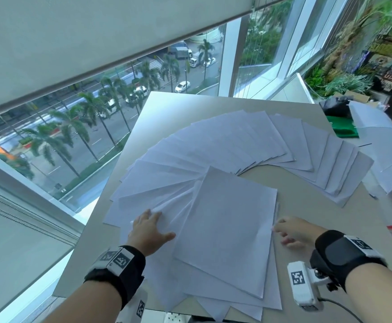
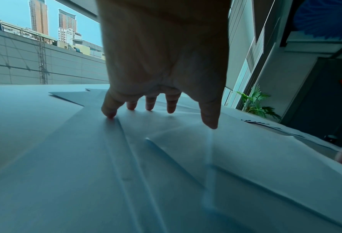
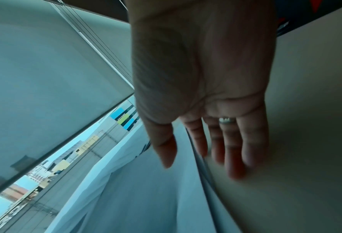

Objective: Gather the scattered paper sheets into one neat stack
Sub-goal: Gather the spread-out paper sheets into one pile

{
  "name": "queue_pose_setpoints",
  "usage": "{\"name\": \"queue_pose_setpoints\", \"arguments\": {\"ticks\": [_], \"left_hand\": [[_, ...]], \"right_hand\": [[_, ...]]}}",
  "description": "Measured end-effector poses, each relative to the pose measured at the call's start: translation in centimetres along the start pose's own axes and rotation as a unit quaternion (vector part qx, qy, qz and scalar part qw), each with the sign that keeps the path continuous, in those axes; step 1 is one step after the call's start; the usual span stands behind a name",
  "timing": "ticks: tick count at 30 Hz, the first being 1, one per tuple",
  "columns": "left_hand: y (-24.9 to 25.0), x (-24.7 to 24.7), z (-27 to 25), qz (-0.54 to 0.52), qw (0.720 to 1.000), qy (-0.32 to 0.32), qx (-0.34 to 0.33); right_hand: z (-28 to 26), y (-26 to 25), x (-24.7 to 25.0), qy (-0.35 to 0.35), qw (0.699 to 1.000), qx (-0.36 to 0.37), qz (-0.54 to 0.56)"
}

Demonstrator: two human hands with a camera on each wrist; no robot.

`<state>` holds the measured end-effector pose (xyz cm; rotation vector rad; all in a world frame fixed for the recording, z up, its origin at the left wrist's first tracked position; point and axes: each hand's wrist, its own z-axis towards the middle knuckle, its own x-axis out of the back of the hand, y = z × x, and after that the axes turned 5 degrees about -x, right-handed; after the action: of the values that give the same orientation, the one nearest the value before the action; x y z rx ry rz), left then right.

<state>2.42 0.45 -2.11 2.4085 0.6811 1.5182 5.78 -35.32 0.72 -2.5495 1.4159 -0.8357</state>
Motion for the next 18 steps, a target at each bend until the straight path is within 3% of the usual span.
{"name": "queue_pose_setpoints", "arguments": {"ticks": [3, 8, 11, 15, 18], "left_hand": [[0.9, -0.5, -0.8, -0.010, 1.000, -0.008, -0.002], [3.0, -1.1, -2.7, 0.017, 1.000, -0.003, -0.006], [4.7, -2.4, -3.8, 0.061, 0.997, -0.039, -0.042], [5.7, -4.8, -4.5, 0.124, 0.983, -0.118, -0.071], [5.3, -5.4, -4.5, 0.154, 0.975, -0.144, -0.074]], "right_hand": [[-0.8, -0.7, -0.8, -0.088, 0.996, 0.016, 0.019], [-0.3, -1.8, -1.6, -0.012, 0.999, 0.044, -0.002], [0.5, -2.2, -1.8, 0.032, 0.993, 0.080, -0.076], [0.1, -3.0, -1.7, 0.112, 0.951, 0.150, -0.245], [0.2, -3.5, -1.9, 0.101, 0.895, 0.201, -0.384]]}}
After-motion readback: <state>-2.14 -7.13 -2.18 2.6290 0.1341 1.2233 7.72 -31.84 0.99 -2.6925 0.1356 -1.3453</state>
